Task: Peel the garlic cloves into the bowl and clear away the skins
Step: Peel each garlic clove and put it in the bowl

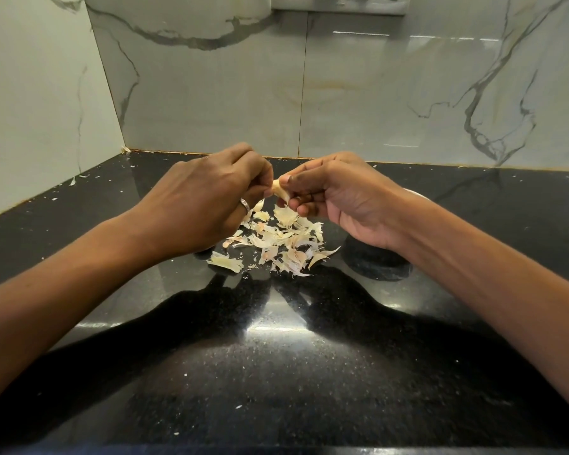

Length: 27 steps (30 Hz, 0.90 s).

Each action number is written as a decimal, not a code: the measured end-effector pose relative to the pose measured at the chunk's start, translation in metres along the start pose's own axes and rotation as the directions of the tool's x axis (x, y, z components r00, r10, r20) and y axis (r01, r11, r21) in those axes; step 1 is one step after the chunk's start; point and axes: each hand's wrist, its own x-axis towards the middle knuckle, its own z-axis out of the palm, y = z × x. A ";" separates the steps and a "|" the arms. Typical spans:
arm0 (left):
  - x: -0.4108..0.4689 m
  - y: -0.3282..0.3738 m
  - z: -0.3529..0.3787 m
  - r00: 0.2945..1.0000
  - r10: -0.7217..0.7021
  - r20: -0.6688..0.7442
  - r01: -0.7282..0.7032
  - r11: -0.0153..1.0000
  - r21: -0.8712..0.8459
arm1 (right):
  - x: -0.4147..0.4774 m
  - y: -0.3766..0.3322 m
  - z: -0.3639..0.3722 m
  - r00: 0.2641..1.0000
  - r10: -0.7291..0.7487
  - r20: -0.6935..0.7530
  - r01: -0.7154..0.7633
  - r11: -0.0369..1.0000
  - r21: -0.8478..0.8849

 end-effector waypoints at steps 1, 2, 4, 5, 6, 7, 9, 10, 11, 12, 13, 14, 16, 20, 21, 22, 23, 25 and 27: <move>0.000 0.000 0.000 1.000 -0.009 0.000 0.009 1.000 -0.001 | 0.000 0.000 -0.001 1.000 -0.001 -0.013 0.001 1.000 0.001; 0.000 0.000 0.000 1.000 -0.014 0.000 0.014 1.000 -0.003 | 0.001 0.000 -0.002 1.000 -0.002 -0.026 0.002 1.000 0.004; 0.000 0.000 0.000 1.000 -0.018 -0.003 0.018 1.000 -0.013 | 0.002 0.000 -0.003 0.999 -0.006 -0.042 0.007 1.000 0.009; 0.000 0.000 0.000 1.000 -0.018 -0.007 0.018 1.000 -0.024 | 0.002 0.000 -0.004 0.999 -0.009 -0.045 0.009 1.000 0.010; 0.000 0.000 0.000 1.000 -0.017 -0.015 0.016 0.999 -0.040 | 0.002 0.000 -0.004 0.999 -0.010 -0.046 0.010 1.000 0.009; 0.000 0.000 0.000 0.999 -0.015 -0.031 0.014 0.998 -0.057 | 0.002 0.000 -0.003 0.999 -0.010 -0.046 0.010 1.000 0.007; 0.000 -0.001 0.000 0.997 -0.019 -0.072 0.013 0.997 -0.082 | 0.001 0.000 -0.003 0.999 -0.010 -0.040 0.010 1.000 -0.001; 0.000 -0.002 0.000 0.996 -0.021 -0.086 0.014 0.996 -0.084 | 0.001 0.000 -0.002 0.999 -0.010 -0.034 0.010 1.000 -0.007; 0.000 -0.003 -0.001 0.995 -0.019 -0.094 0.012 0.997 -0.079 | 0.000 0.000 -0.002 1.000 -0.010 -0.028 0.010 1.000 -0.012; 0.001 -0.003 -0.001 0.995 -0.012 -0.099 0.005 0.997 -0.070 | 0.000 0.000 -0.002 1.000 -0.010 -0.020 0.010 1.000 -0.015; 0.001 -0.004 -0.002 0.995 -0.001 -0.101 -0.005 0.998 -0.065 | 0.000 0.000 -0.001 1.000 -0.010 -0.013 0.009 1.000 -0.015; 0.001 -0.004 -0.002 0.994 0.011 -0.106 -0.018 0.998 -0.068 | -0.001 0.000 -0.001 1.000 -0.009 -0.007 0.009 1.000 -0.014; 0.000 -0.002 -0.003 0.992 0.027 -0.124 -0.038 0.995 -0.089 | -0.001 0.000 0.000 1.000 -0.003 0.000 0.003 1.000 -0.009; 0.000 -0.001 -0.005 0.990 0.032 -0.139 -0.046 0.995 -0.093 | -0.001 -0.001 0.000 1.000 0.013 0.012 -0.013 1.000 0.007; 0.000 -0.001 -0.005 0.990 0.032 -0.139 -0.045 0.995 -0.091 | -0.001 -0.001 0.000 1.000 0.016 0.015 -0.017 1.000 0.005; 0.001 -0.001 -0.005 0.990 0.032 -0.136 -0.044 0.995 -0.092 | -0.001 -0.001 0.000 1.000 0.020 0.019 -0.020 1.000 0.001; 0.001 -0.001 -0.005 0.991 0.029 -0.130 -0.042 0.995 -0.096 | -0.001 -0.001 0.001 1.000 0.022 0.023 -0.022 1.000 -0.004; 0.001 -0.002 -0.004 0.993 0.025 -0.115 -0.036 0.994 -0.099 | -0.002 0.000 0.001 0.999 0.020 0.031 -0.020 1.000 -0.017; 0.001 -0.003 -0.004 0.996 0.027 -0.090 -0.036 0.995 -0.095 | -0.002 0.000 0.002 0.999 0.018 0.032 -0.017 1.000 -0.023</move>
